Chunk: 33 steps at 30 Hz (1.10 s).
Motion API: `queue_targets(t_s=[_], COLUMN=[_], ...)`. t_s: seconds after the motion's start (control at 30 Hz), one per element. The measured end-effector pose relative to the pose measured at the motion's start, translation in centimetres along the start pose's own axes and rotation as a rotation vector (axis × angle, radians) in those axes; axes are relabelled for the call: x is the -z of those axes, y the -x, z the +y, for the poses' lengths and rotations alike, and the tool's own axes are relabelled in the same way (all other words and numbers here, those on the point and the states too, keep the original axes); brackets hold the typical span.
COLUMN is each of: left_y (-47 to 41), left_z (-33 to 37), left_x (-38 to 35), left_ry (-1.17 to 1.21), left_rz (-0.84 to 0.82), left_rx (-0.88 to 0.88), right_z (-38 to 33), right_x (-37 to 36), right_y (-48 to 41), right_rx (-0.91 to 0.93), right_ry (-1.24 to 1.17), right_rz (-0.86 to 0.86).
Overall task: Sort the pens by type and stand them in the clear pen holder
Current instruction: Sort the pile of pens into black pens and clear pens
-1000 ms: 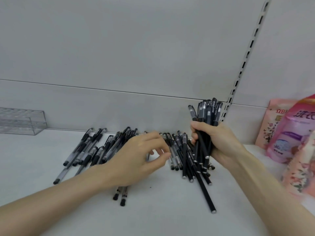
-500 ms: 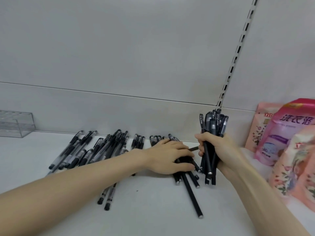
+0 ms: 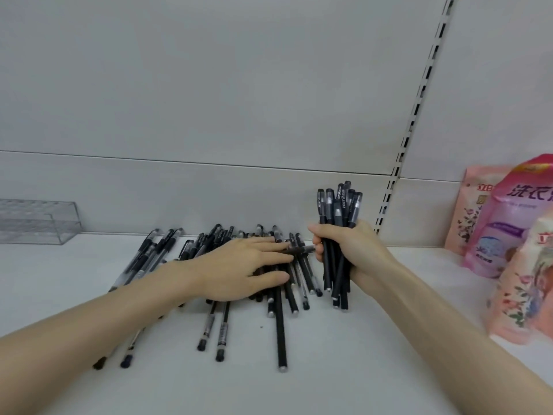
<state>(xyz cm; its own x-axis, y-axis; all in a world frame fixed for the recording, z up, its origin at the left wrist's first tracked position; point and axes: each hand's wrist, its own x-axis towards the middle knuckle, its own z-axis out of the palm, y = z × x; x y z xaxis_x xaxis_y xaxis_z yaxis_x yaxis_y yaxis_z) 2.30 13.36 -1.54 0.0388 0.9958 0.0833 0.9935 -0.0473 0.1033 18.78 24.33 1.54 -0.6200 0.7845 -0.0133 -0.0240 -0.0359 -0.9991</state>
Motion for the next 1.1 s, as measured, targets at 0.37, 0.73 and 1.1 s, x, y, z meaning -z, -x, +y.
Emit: queue_targets(t_s=[0.37, 0.73, 1.1], left_y=[2.3, 1.7, -1.1], left_z=[0.3, 1.1, -1.4], left_x=[0.2, 1.7, 3.4], left_ry=[0.496, 0.470, 0.694], left_rz=[0.649, 0.356, 0.013], left_rx=[0.168, -0.038, -0.018], right_z=[0.4, 0.2, 0.5], right_x=[-1.5, -0.6, -0.4], right_y=[-0.6, -0.7, -0.2], right_rx=[-0.006, 0.027, -0.104], right_ry=[-0.148, -0.147, 0.064], right_rz=[-0.043, 0.020, -0.111])
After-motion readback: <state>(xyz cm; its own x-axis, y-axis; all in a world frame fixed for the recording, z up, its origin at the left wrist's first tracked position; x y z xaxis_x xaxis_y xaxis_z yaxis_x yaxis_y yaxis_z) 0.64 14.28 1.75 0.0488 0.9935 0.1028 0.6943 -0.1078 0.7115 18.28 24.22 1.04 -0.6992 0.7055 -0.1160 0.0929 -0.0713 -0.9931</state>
